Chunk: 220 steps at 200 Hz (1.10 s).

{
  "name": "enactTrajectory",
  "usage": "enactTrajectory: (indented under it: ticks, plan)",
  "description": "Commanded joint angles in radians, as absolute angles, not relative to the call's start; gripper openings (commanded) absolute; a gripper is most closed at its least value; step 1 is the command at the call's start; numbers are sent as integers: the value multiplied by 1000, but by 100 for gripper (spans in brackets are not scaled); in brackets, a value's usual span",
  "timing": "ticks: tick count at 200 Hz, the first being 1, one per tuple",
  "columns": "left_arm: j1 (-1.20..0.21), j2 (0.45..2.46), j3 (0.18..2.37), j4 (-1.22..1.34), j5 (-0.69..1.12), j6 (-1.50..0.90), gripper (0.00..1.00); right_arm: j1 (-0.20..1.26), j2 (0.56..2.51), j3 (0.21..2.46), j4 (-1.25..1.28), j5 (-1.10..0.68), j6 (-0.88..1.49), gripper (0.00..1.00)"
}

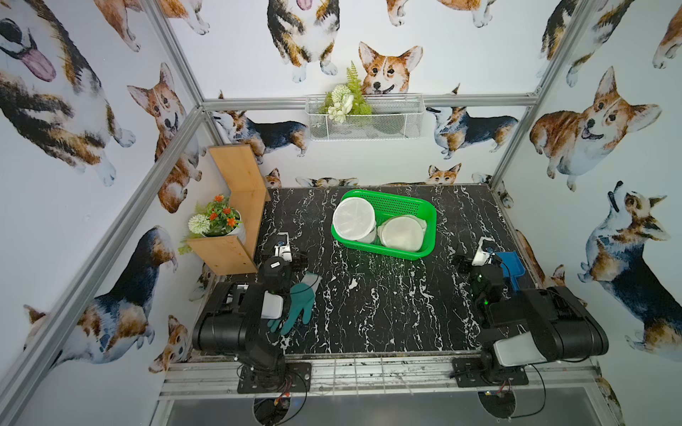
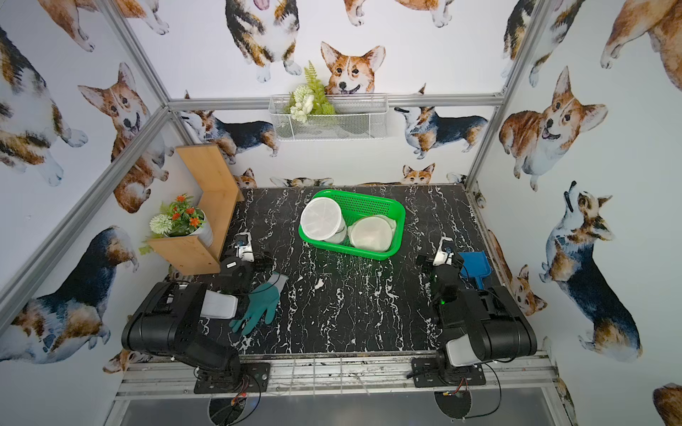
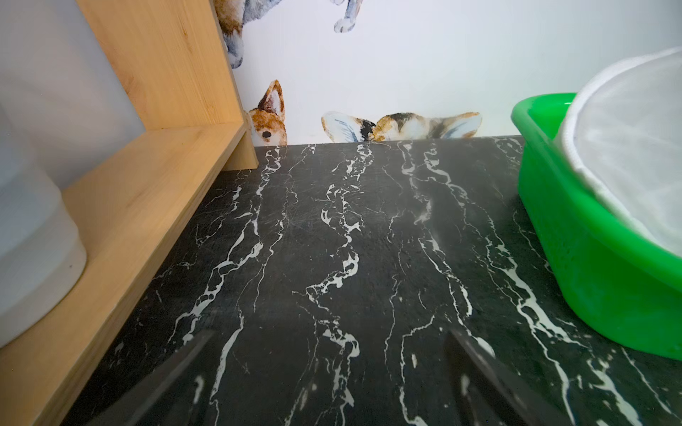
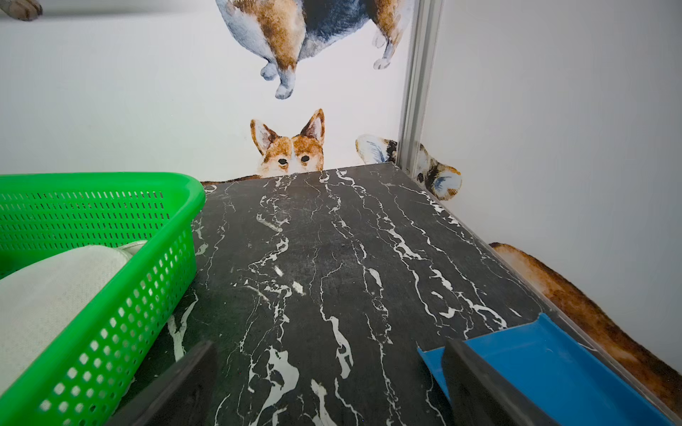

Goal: Turn the laundry bag inside out
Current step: Pick up the laundry bag and place it in the bin.

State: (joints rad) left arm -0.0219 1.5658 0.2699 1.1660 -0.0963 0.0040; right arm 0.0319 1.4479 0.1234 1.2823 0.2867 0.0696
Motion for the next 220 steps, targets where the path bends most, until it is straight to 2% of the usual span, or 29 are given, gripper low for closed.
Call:
enactTrajectory:
  ticks: [1,126,149,170,187,205,220]
  plan:
    - [-21,1565,269,1193,-88,3,100,31,1442,121,1300,281,72,100]
    - [-19,1562,263,1202,-76,5,100,32,1441,108,1332,281,64,100]
    - [-29,1480,248,1165,-37,37,100,84,1332,64,1334,338,23,100]
    - [-41,1331,284,991,-51,42,100,145,1110,86,1140,374,-25,100]
    - [-43,1245,367,832,-61,4,100,141,934,222,783,395,110,100]
    - [-40,1225,535,597,-148,-91,100,87,907,409,451,405,269,100]
    - [-26,1259,672,439,-142,-151,100,21,922,518,294,275,379,100]
